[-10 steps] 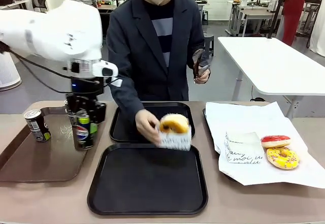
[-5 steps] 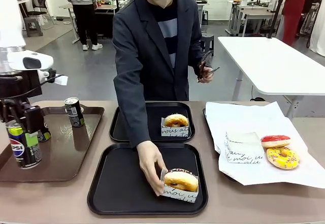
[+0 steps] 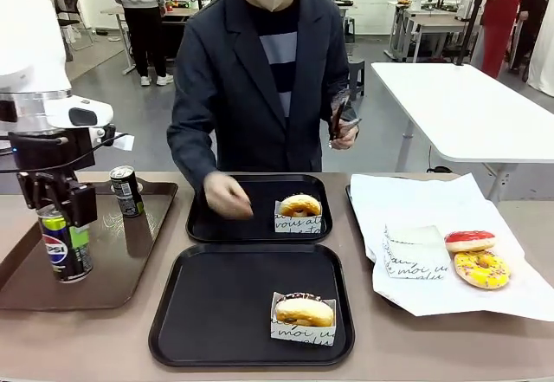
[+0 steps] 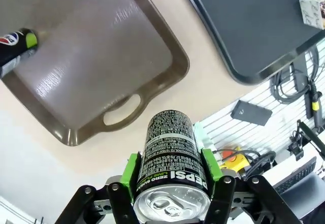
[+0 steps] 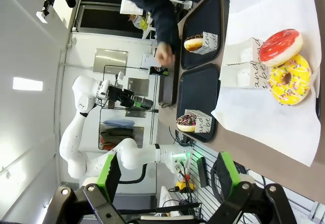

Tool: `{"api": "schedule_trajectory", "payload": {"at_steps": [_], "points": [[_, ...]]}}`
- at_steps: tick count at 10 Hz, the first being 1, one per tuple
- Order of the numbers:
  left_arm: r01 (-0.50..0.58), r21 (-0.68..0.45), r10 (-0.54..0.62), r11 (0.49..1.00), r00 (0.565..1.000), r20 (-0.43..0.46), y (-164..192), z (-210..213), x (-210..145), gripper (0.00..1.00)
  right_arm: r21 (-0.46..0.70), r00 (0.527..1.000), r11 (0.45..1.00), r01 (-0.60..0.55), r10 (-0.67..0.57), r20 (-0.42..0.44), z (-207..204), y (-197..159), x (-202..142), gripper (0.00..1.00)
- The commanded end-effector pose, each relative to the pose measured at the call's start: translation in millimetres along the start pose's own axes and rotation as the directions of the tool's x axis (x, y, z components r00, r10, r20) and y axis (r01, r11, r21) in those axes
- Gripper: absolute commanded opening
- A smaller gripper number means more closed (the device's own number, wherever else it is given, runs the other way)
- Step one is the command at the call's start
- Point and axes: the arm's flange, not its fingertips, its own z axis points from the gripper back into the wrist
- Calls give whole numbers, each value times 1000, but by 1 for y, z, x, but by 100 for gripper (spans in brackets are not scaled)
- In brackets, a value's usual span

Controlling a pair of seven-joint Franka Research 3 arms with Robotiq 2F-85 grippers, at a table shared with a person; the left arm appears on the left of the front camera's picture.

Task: Set up donuts and drinks on trays.
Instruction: Pick up one Pepsi coke and place it on the Flat Tray.

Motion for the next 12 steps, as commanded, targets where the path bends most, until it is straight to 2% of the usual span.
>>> {"api": "schedule_trajectory", "payload": {"at_steps": [1,3,4,7,9,12], "points": [[-50,56,48,997,998,31,-13,14,25,59,22,1000,1000,-21,21,13,1,1,2,100],[-75,73,74,994,997,22,-29,18,67,59,22,1000,1000,-21,21,13,1,1,2,100],[-88,108,82,990,995,54,-41,23,91,59,22,1000,1000,-21,21,13,1,1,2,100],[-166,96,157,982,984,89,-68,21,171,59,22,1000,1000,-21,21,13,1,1,2,100],[-239,134,209,962,956,205,-76,5,212,59,22,1000,1000,-21,21,13,1,1,2,100],[-246,128,209,961,946,247,-77,-11,244,59,22,1000,1000,-21,21,13,1,1,2,100]]}}
